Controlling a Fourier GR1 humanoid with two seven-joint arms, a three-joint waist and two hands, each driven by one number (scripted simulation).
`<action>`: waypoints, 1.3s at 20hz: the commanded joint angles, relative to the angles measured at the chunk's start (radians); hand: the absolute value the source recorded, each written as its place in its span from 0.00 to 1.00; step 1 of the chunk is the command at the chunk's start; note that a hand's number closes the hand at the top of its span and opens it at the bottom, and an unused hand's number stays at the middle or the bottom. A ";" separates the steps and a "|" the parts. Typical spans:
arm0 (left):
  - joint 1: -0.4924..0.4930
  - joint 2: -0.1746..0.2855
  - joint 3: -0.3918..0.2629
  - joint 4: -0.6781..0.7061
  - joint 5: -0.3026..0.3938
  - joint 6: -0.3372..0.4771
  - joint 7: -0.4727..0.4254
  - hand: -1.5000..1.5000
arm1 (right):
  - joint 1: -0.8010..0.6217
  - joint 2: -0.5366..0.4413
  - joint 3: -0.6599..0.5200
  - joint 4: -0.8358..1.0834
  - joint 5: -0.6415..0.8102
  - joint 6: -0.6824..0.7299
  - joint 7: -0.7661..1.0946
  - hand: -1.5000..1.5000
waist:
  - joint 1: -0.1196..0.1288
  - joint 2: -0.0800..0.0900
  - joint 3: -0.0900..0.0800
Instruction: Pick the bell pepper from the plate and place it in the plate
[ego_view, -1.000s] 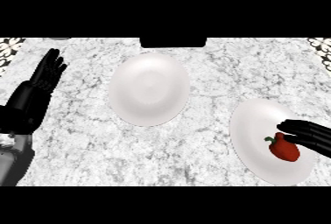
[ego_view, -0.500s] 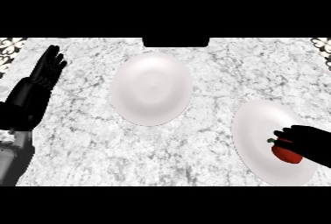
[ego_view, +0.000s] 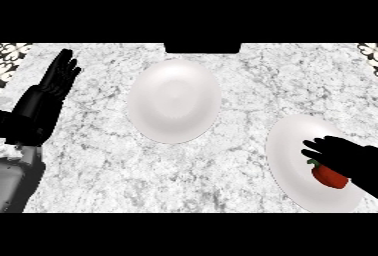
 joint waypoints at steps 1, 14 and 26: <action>0.035 -0.012 0.023 -0.021 -0.001 -0.023 0.003 0.50 | -0.043 0.072 0.033 0.049 0.120 0.011 0.057 0.00 | 0.003 0.000 0.000; -0.007 -0.061 0.079 0.003 -0.066 -0.081 0.025 0.50 | -0.165 0.229 0.034 0.431 0.331 0.006 -0.141 0.00 | 0.001 0.002 0.000; -0.012 -0.109 0.116 0.004 -0.115 -0.107 0.044 0.50 | -0.187 0.373 0.012 0.534 0.457 -0.062 -0.196 1.00 | -0.002 0.001 0.000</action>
